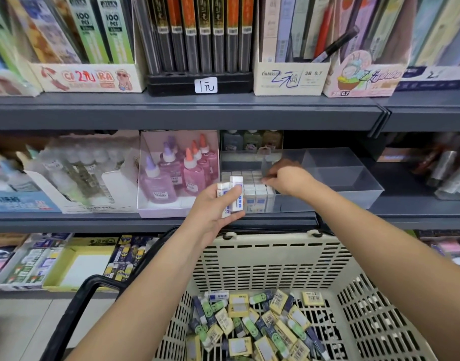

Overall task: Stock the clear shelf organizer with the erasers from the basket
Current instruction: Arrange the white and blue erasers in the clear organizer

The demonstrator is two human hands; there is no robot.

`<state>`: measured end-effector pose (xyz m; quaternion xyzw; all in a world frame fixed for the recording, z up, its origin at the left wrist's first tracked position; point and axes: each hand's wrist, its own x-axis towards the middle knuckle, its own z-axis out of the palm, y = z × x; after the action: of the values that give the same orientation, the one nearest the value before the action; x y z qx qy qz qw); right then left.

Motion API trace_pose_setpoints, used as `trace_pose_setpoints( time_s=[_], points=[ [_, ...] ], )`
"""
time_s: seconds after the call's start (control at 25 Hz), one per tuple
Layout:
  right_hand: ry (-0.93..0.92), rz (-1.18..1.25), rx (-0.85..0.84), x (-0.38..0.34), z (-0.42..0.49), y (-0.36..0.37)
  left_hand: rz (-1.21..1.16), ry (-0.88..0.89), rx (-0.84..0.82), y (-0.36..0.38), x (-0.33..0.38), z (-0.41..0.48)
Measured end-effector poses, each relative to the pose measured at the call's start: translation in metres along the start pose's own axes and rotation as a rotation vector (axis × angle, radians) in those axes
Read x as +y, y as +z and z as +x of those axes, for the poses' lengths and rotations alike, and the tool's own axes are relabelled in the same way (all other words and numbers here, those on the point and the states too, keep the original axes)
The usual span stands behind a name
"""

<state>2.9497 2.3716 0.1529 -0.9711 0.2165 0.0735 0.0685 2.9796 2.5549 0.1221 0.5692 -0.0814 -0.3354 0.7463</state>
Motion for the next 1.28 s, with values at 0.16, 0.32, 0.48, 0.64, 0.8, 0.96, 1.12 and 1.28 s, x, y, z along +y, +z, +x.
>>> trace_pose_setpoints(
  time_s=[0.16,0.32,0.48,0.64,0.8,0.96,1.12,1.28],
  points=[
    [-0.092,0.350,0.189,0.001,-0.016,-0.007,0.042,0.005,-0.009,0.004,0.001,0.002],
    [-0.299,0.737,0.005,-0.007,-0.041,-0.016,0.123,0.005,-0.035,0.014,0.001,0.004],
    [-0.248,0.732,0.006,0.006,-0.036,-0.022,0.114,0.013,-0.035,0.024,0.004,0.009],
    [-0.024,0.825,0.216,0.024,-0.016,-0.023,0.063,-0.032,0.066,0.022,0.014,0.017],
    [0.093,0.581,0.389,0.028,-0.005,-0.018,-0.050,-0.037,0.072,0.015,0.016,0.018],
    [0.048,0.400,0.346,0.020,-0.004,-0.015,0.020,0.032,0.128,0.011,0.016,0.017],
    [0.037,0.339,0.264,0.014,0.002,-0.012,0.080,0.119,0.067,0.003,0.011,0.015],
    [0.039,0.243,0.134,0.008,0.009,-0.002,0.094,0.141,0.055,-0.001,0.009,0.011]
  ],
)
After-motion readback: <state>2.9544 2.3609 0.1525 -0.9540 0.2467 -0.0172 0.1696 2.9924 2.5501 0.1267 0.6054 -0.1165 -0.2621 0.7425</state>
